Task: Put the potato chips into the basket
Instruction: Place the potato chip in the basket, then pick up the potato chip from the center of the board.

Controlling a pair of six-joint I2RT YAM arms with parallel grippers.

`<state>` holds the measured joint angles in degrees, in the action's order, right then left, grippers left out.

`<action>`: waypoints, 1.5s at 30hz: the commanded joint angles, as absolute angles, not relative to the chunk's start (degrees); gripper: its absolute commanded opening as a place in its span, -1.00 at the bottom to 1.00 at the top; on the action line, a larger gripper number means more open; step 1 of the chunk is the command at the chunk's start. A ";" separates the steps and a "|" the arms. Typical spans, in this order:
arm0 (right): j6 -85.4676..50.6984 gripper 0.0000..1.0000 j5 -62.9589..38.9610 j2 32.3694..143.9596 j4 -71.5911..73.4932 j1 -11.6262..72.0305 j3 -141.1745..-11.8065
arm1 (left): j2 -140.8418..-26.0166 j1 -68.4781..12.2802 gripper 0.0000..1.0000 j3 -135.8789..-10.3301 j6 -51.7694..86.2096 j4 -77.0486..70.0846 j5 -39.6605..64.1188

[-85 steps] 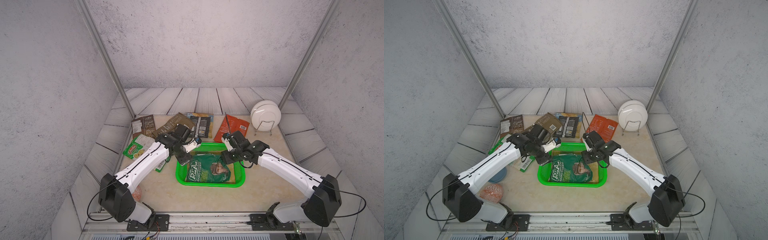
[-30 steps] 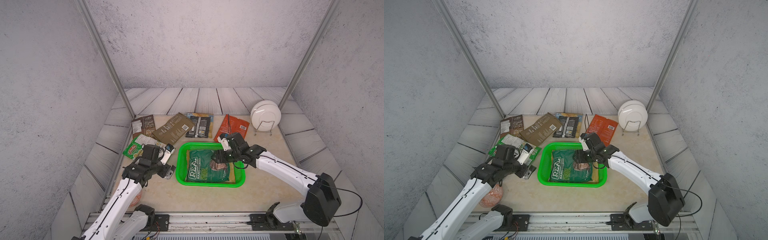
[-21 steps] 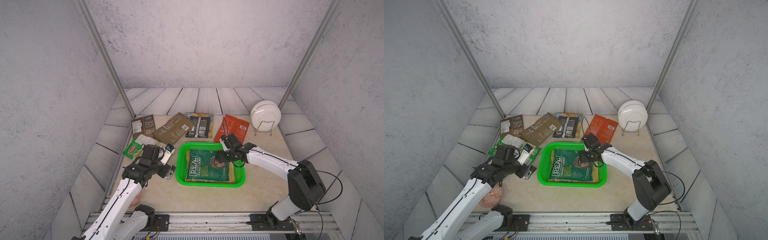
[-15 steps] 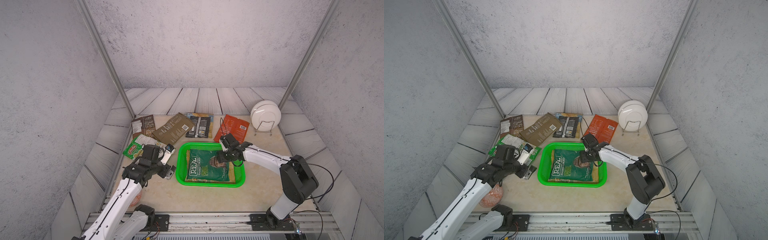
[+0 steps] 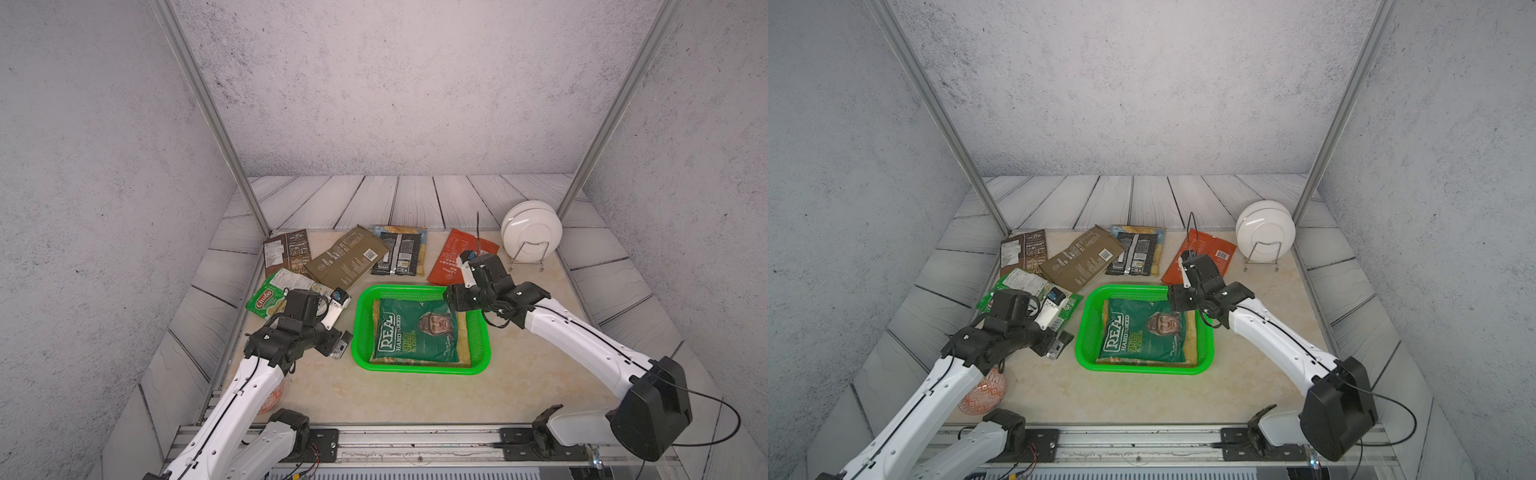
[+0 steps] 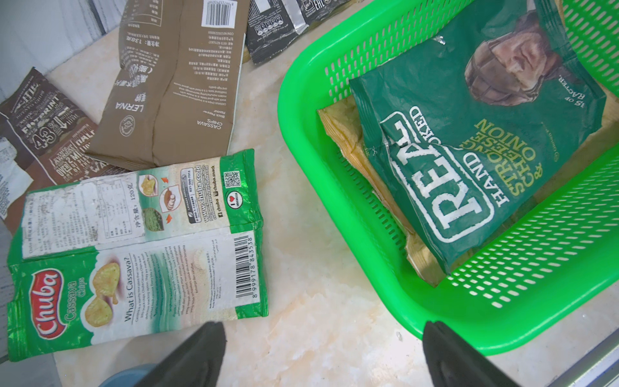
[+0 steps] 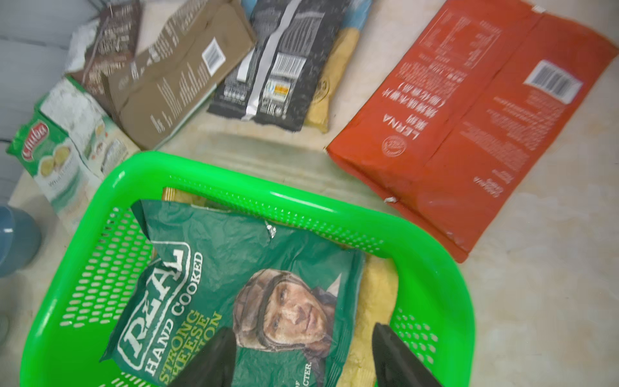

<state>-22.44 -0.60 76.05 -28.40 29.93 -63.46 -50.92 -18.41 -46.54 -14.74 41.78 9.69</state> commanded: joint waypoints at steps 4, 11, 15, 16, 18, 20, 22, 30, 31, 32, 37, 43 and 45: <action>-26.64 0.37 -7.27 73.08 -24.70 18.42 -59.63 | -50.53 -18.02 0.97 -45.88 -14.50 42.10 10.02; -36.29 0.31 -17.92 79.00 -12.72 6.27 -52.35 | -50.87 -18.02 0.97 -45.92 -14.61 42.27 10.23; -38.54 0.24 -21.66 85.67 -8.13 2.62 -52.11 | -50.68 -18.02 0.97 -45.88 -14.68 42.28 10.47; -38.92 0.24 -21.80 87.37 -7.02 2.34 -52.36 | -50.68 -18.02 0.97 -45.88 -14.68 42.28 10.61; -40.09 0.23 -21.92 90.45 -4.36 1.86 -52.47 | -50.80 -18.02 0.97 -45.88 -14.68 42.28 10.65; -41.15 0.22 -22.26 93.33 -2.04 1.38 -52.84 | -51.04 -18.02 0.97 -45.97 -14.67 42.28 10.70; -42.44 0.19 -22.69 96.36 0.44 1.02 -53.41 | -51.15 -18.02 0.97 -45.97 -14.63 42.34 10.81; -47.72 0.18 -23.31 106.55 8.50 1.04 -55.58 | -51.26 -18.02 0.97 -46.05 -14.68 42.36 10.86; -48.29 0.18 -23.09 107.40 9.41 0.98 -55.63 | -51.24 -18.02 0.97 -46.01 -14.68 42.32 10.76; -49.04 0.18 -22.70 108.31 10.76 1.00 -55.63 | -51.15 -18.03 0.97 -45.97 -14.65 42.28 10.76; -51.93 0.17 -22.64 112.81 13.68 1.56 -56.30 | -50.93 -18.04 0.97 -45.96 -14.70 42.28 11.04; -51.77 0.18 -22.59 116.86 12.92 3.24 -59.02 | -50.76 -18.03 0.97 -45.97 -14.77 42.28 10.99; -51.90 0.17 -22.66 117.79 13.13 3.55 -59.47 | -50.59 -18.01 0.97 -45.88 -14.76 42.28 11.01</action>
